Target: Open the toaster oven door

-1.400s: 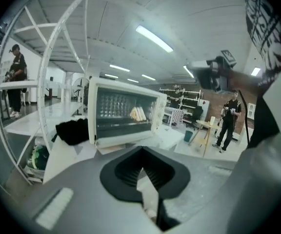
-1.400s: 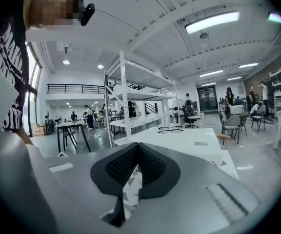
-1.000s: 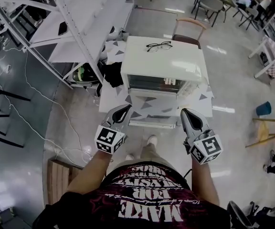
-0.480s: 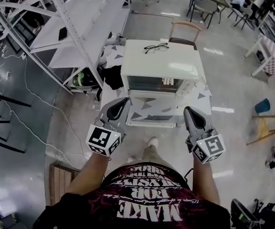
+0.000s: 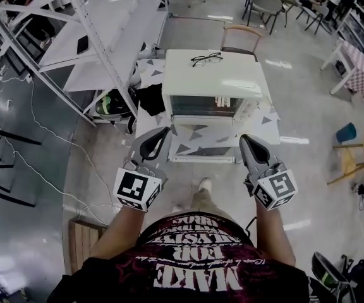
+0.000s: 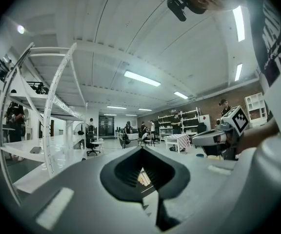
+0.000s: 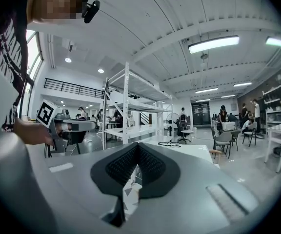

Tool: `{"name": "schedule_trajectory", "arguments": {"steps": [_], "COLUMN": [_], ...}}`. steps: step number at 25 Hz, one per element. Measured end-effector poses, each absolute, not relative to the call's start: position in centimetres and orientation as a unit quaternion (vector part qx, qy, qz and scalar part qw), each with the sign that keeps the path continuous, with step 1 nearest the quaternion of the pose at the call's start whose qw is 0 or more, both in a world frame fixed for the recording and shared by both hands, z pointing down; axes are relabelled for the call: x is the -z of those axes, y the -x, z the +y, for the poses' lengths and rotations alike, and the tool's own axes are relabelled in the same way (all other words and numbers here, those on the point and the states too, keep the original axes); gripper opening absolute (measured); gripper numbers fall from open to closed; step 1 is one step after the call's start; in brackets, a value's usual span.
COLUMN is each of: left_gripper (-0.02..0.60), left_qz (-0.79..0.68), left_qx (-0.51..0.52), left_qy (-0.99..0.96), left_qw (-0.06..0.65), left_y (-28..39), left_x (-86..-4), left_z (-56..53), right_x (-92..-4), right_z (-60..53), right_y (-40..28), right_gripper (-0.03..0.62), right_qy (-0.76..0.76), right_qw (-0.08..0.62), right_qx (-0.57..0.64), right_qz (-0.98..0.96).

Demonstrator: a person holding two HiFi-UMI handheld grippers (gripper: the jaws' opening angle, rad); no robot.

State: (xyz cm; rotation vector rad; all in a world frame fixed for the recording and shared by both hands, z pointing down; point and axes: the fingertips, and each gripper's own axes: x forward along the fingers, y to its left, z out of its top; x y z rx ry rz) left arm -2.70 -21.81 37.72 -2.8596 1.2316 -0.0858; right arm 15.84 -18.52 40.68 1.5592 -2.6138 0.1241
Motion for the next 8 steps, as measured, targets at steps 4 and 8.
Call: {"name": "schedule_trajectory", "arguments": {"steps": [4, 8], "left_gripper": [0.003, 0.003], "left_qz": [0.395, 0.396], "left_qx": [0.021, 0.025], "left_qy": [0.918, 0.918], "left_qw": [0.018, 0.023], "left_y": [3.6, 4.4], "left_x": [-36.6, -36.4], "left_z": [-21.2, -20.7], "right_x": [-40.0, -40.1], "right_z": [-18.2, -17.7], "right_y": [-14.9, -14.1], "right_gripper": [0.025, 0.025], "right_qy": [-0.508, -0.509], "right_qw": [0.049, 0.050], "right_qx": [-0.031, -0.030], "right_qz": [-0.859, -0.859]}}
